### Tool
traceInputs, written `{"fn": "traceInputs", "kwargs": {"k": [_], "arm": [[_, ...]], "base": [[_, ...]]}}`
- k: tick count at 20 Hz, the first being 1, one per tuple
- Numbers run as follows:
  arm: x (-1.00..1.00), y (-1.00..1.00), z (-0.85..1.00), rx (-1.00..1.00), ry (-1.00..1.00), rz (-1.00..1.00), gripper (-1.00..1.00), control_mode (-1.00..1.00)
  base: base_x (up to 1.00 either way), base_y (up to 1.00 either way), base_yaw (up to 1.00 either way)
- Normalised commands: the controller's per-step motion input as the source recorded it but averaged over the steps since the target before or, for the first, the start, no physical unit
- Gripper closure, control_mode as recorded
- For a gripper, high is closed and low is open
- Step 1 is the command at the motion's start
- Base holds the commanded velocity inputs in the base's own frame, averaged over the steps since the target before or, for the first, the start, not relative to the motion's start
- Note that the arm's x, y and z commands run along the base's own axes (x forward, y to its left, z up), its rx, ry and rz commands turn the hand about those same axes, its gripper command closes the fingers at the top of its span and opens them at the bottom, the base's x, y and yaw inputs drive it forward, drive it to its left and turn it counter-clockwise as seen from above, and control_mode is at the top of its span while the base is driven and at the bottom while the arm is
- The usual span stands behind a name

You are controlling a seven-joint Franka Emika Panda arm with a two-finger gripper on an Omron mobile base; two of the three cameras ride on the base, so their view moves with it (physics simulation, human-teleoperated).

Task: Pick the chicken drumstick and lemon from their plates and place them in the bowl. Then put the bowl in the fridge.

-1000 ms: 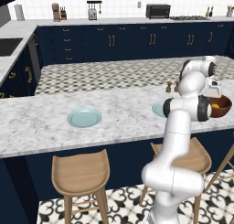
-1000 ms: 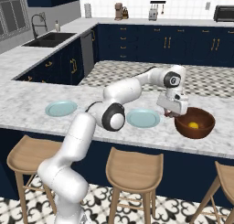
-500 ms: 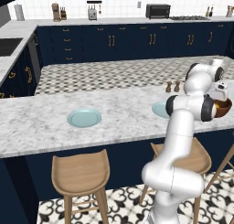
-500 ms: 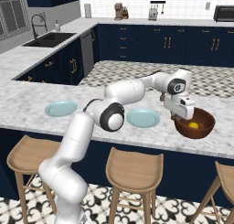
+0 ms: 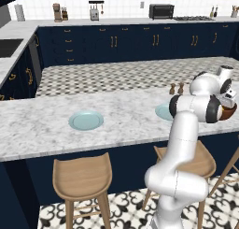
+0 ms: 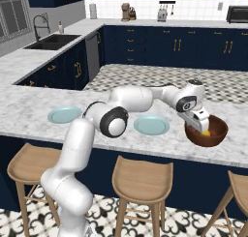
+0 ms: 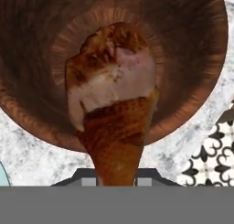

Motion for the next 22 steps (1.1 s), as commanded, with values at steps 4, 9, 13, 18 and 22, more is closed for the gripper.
{"fn": "traceInputs", "kwargs": {"k": [4,9,13,18,22], "arm": [[0.44,-0.44,0.03,0.00,-0.01,0.00,1.00,-1.00],[0.38,-0.32,0.30,0.00,0.00,0.00,1.00,-1.00],[-0.01,0.00,-0.46,-0.04,0.00,0.00,1.00,-1.00],[0.00,-0.01,-0.09,0.00,-0.02,0.00,1.00,-1.00],[0.01,0.00,-0.18,0.00,0.00,0.00,-1.00,-1.00]], "base": [[0.00,0.00,0.00],[0.00,0.00,0.00],[0.00,0.00,0.00],[0.00,0.00,0.00],[0.00,0.00,0.00]]}}
